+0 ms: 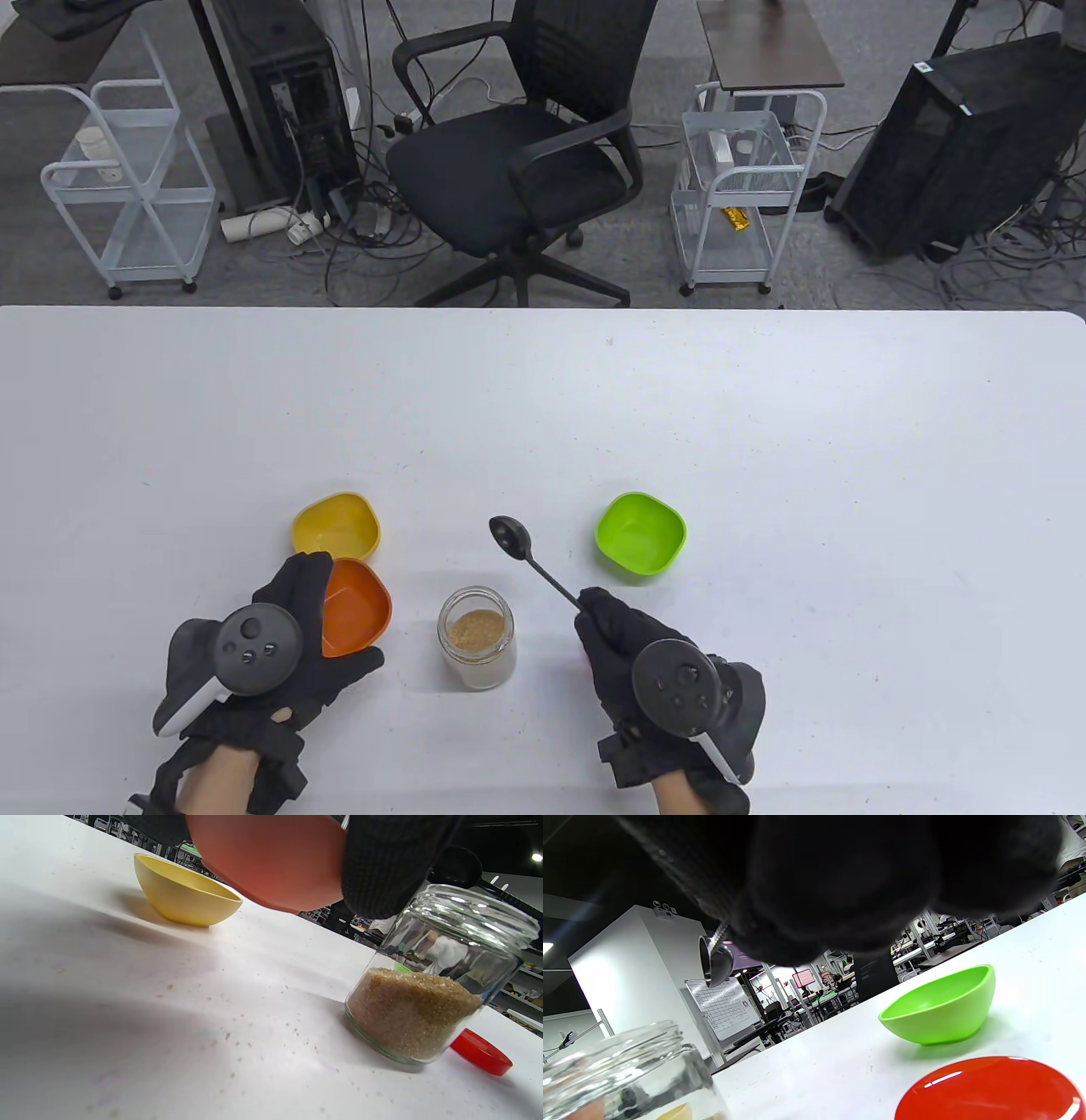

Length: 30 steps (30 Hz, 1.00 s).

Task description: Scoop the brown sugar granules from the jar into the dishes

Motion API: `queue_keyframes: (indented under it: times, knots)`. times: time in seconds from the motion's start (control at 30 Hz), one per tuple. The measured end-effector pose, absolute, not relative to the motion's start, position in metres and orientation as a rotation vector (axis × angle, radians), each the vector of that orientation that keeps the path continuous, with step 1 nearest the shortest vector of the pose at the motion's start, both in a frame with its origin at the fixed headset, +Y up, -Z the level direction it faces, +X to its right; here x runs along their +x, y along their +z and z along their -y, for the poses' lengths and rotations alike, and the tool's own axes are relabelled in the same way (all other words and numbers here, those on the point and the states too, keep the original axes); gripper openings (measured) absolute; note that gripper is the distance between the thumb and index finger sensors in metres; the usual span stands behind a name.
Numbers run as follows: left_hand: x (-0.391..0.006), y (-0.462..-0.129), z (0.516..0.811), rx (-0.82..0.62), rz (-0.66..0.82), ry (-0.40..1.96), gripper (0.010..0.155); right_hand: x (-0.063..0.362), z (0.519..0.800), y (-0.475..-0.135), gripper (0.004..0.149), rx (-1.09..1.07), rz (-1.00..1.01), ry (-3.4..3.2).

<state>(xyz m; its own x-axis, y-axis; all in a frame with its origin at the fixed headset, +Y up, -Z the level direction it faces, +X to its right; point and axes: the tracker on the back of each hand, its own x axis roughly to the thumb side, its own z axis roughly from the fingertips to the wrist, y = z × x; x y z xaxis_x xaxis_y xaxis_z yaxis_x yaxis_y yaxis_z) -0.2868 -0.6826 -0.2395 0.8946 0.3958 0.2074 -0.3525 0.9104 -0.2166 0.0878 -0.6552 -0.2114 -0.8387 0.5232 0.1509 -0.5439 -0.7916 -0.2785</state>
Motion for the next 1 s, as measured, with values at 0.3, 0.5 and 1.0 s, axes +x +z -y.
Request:
queue_keyframes:
  times: [0.3,0.5,1.0]
  knots:
    - [-0.289,-0.237,0.690,-0.192,0.233,0.386,0.113,0.081,0.647,-0.213,0.037,0.127,0.410,2.579]
    - [-0.286,-0.237,0.690,-0.191,0.242,0.362,0.113,0.072,0.624,-0.214,0.037,0.232,0.373,2.706]
    - [-0.281,-0.236,0.691,-0.217,0.255,0.330,0.114,0.043,0.555,-0.207,0.037,0.518,0.104,2.991]
